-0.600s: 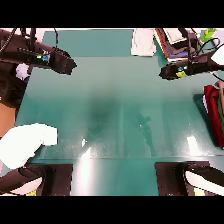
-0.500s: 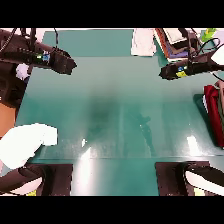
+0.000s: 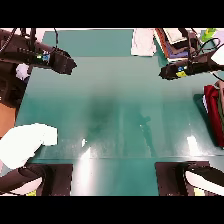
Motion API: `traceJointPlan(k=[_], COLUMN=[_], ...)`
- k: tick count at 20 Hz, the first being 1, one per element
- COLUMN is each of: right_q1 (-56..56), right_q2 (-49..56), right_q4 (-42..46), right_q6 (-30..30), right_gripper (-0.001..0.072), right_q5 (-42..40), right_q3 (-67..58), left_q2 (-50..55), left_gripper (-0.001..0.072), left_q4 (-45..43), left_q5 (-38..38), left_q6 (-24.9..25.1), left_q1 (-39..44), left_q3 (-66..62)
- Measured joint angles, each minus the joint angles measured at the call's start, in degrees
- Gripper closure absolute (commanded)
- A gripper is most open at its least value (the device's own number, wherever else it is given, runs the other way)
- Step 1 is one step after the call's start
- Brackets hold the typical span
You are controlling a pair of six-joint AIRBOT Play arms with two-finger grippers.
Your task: Fold the shirts.
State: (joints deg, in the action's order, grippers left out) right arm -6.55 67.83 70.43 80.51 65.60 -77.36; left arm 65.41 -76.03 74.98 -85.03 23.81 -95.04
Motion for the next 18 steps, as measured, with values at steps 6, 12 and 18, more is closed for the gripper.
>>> traceJointPlan(k=[6,12,18], right_q1=[0.00,0.00,0.00], right_q2=[0.00,0.00,0.00], right_q4=[0.00,0.02,0.02], right_q6=[0.00,0.00,0.00], right_gripper=[0.0690,0.0690,0.0690], right_q5=[0.24,0.35,0.35], right_q3=[0.00,0.00,0.00], left_q2=[-0.66,-12.87,-23.41], left_gripper=[0.0682,0.0681,0.0073], left_q4=[-4.57,-13.86,-16.74], left_q5=[-4.00,3.37,4.70], left_q6=[-2.91,-7.34,-7.48], left_q1=[-2.01,-15.34,-30.16], left_q3=[0.24,15.80,42.93])
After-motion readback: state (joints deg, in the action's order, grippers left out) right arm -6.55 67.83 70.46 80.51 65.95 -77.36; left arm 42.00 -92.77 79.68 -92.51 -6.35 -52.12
